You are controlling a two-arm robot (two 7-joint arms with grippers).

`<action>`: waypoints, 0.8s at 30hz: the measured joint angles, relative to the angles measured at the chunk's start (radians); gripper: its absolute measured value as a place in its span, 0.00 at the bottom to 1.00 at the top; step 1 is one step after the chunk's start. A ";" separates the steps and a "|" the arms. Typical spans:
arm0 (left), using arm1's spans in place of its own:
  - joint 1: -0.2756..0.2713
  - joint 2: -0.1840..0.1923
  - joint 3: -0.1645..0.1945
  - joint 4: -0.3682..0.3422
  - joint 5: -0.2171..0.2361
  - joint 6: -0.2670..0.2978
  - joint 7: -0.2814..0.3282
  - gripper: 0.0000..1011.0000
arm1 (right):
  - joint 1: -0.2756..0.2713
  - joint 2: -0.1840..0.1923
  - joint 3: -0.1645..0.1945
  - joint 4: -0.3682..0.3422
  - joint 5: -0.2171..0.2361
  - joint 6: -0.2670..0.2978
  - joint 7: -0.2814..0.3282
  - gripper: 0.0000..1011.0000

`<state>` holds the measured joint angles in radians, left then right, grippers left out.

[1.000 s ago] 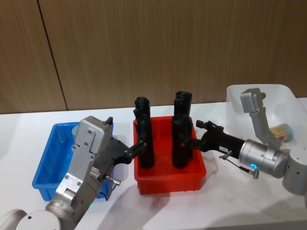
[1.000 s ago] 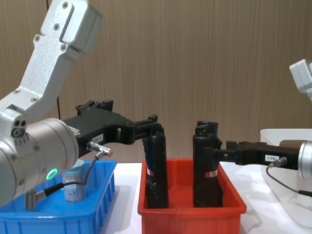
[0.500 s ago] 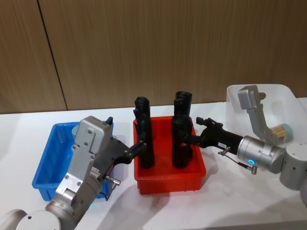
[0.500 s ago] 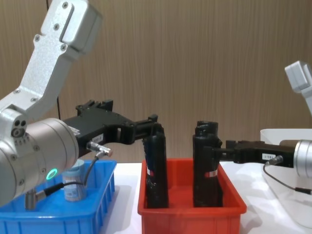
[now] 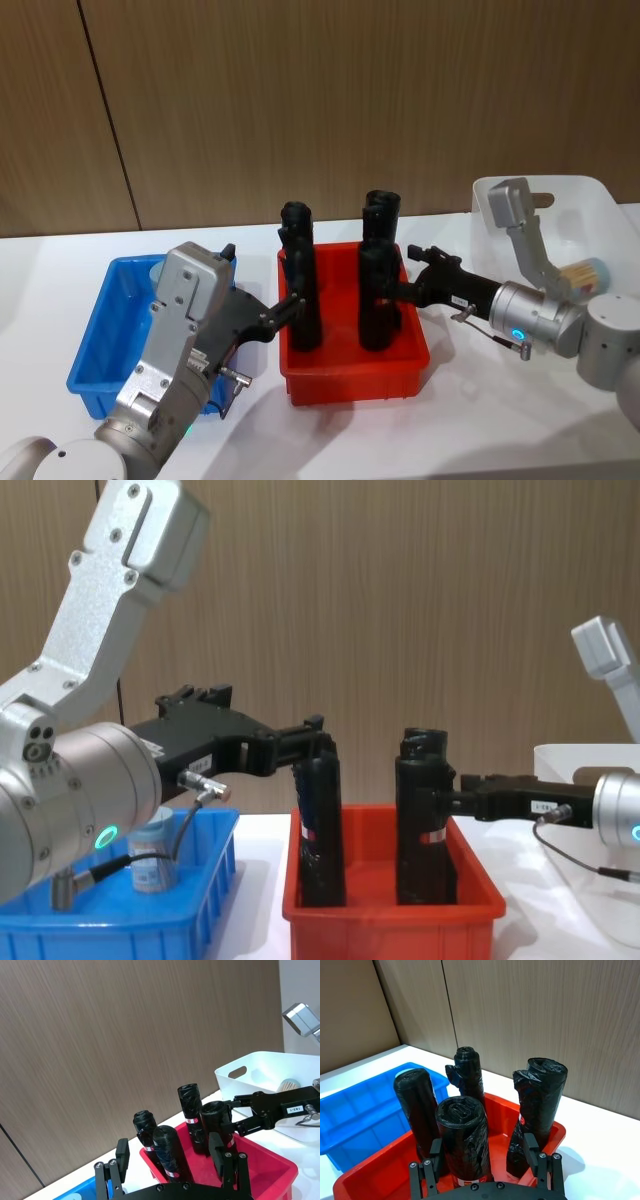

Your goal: Pick the cotton swabs from the blue box and place them into the white box.

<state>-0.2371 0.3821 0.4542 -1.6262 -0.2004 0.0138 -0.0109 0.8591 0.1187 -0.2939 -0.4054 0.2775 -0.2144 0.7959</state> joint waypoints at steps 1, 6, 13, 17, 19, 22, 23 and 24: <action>0.000 0.000 0.000 0.000 0.000 0.000 0.000 0.99 | 0.005 -0.002 -0.001 0.010 -0.001 -0.005 0.001 0.99; 0.000 0.000 0.000 0.000 0.000 0.000 0.000 0.99 | 0.041 -0.014 -0.005 0.079 -0.007 -0.033 0.006 0.99; 0.000 0.000 0.000 0.000 0.000 0.000 0.000 0.99 | 0.082 -0.031 -0.010 0.159 -0.011 -0.063 0.012 0.99; 0.000 0.000 0.000 0.000 0.000 0.000 0.000 0.99 | 0.104 -0.040 -0.012 0.202 -0.015 -0.080 0.014 0.99; 0.000 0.000 0.000 0.000 0.000 0.000 0.000 0.99 | 0.111 -0.043 -0.013 0.215 -0.016 -0.085 0.014 0.99; 0.000 0.000 0.000 0.000 0.000 0.000 0.000 0.99 | 0.122 -0.048 -0.015 0.235 -0.019 -0.095 0.016 0.99; 0.000 0.000 0.000 0.000 0.000 0.000 0.000 0.99 | 0.124 -0.049 -0.015 0.240 -0.020 -0.096 0.017 0.99; 0.000 0.000 0.000 0.000 0.000 0.000 0.000 0.99 | 0.129 -0.052 -0.015 0.250 -0.022 -0.100 0.019 0.99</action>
<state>-0.2371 0.3821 0.4542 -1.6262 -0.2004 0.0138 -0.0109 0.9882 0.0671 -0.3090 -0.1559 0.2560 -0.3146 0.8152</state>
